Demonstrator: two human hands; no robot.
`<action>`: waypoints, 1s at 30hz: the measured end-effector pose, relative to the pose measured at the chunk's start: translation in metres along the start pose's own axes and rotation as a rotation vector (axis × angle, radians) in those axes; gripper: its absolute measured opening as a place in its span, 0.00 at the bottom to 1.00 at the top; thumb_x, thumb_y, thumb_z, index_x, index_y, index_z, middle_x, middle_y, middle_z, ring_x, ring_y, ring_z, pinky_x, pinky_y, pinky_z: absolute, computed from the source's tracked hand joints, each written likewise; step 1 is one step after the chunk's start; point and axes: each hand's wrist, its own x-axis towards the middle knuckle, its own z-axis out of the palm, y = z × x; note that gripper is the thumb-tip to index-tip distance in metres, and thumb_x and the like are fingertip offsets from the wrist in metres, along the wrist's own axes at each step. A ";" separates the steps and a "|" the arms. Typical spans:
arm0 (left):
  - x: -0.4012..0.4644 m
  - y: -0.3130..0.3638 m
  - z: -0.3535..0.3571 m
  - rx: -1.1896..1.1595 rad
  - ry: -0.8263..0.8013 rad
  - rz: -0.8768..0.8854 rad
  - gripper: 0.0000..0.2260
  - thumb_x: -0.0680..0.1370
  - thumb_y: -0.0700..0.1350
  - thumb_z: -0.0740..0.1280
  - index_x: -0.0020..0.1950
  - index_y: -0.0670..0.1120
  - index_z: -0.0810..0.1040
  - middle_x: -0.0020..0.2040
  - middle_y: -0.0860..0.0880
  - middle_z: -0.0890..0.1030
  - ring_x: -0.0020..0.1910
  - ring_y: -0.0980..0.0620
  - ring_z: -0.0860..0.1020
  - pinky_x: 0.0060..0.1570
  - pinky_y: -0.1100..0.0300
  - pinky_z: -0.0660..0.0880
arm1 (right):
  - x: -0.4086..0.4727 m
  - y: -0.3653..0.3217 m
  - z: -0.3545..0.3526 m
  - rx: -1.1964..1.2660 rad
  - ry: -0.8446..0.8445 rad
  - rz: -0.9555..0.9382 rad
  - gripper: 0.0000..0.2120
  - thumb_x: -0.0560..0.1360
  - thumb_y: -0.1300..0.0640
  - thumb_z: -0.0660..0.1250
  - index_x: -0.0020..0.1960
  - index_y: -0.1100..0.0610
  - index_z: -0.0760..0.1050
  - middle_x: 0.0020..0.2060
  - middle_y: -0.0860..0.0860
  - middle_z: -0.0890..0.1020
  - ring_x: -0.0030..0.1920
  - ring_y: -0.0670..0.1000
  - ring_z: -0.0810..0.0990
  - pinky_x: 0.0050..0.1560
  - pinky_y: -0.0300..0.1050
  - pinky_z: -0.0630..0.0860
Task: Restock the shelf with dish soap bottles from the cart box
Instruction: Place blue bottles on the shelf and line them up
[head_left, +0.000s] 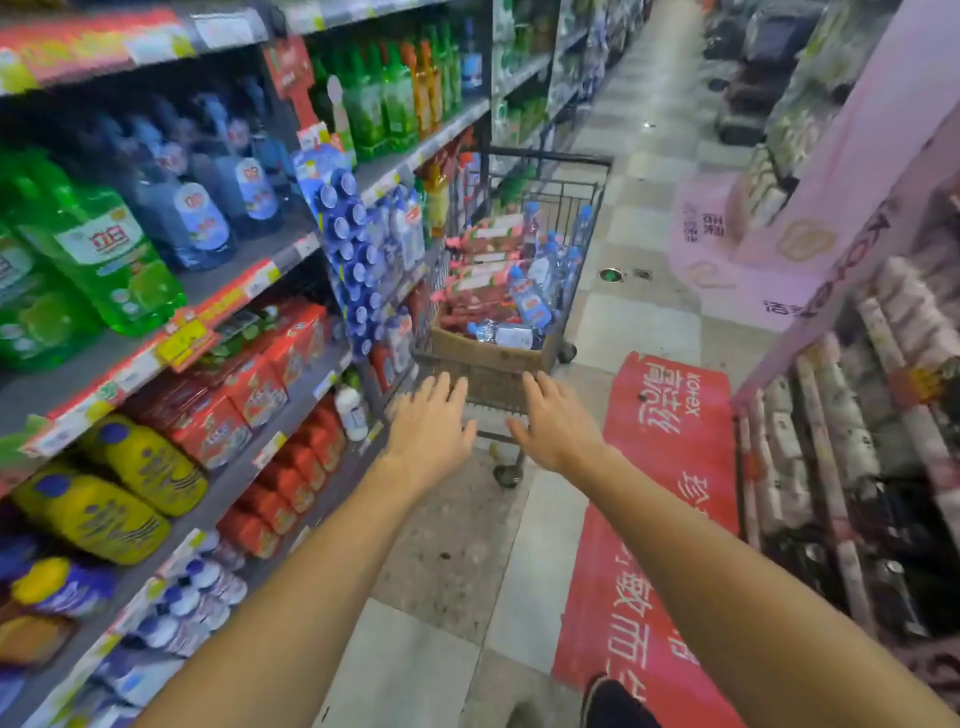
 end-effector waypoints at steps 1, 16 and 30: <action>0.015 0.012 0.003 0.010 -0.008 0.016 0.29 0.83 0.56 0.56 0.80 0.46 0.54 0.79 0.45 0.57 0.78 0.45 0.55 0.74 0.46 0.58 | 0.005 0.016 -0.002 0.014 0.000 0.013 0.34 0.83 0.45 0.56 0.80 0.63 0.51 0.78 0.60 0.59 0.78 0.60 0.57 0.76 0.52 0.55; 0.209 0.104 0.050 0.037 -0.158 0.089 0.25 0.83 0.55 0.56 0.77 0.45 0.60 0.77 0.44 0.62 0.77 0.46 0.58 0.72 0.47 0.59 | 0.120 0.173 0.019 0.071 -0.075 0.105 0.31 0.81 0.46 0.60 0.77 0.63 0.58 0.72 0.59 0.67 0.73 0.60 0.65 0.73 0.53 0.62; 0.404 0.091 0.097 -0.088 -0.256 -0.129 0.20 0.81 0.55 0.59 0.70 0.47 0.70 0.69 0.47 0.71 0.70 0.47 0.67 0.66 0.49 0.65 | 0.337 0.244 0.035 0.103 -0.259 0.056 0.23 0.81 0.48 0.59 0.72 0.59 0.65 0.66 0.57 0.72 0.69 0.60 0.68 0.68 0.53 0.67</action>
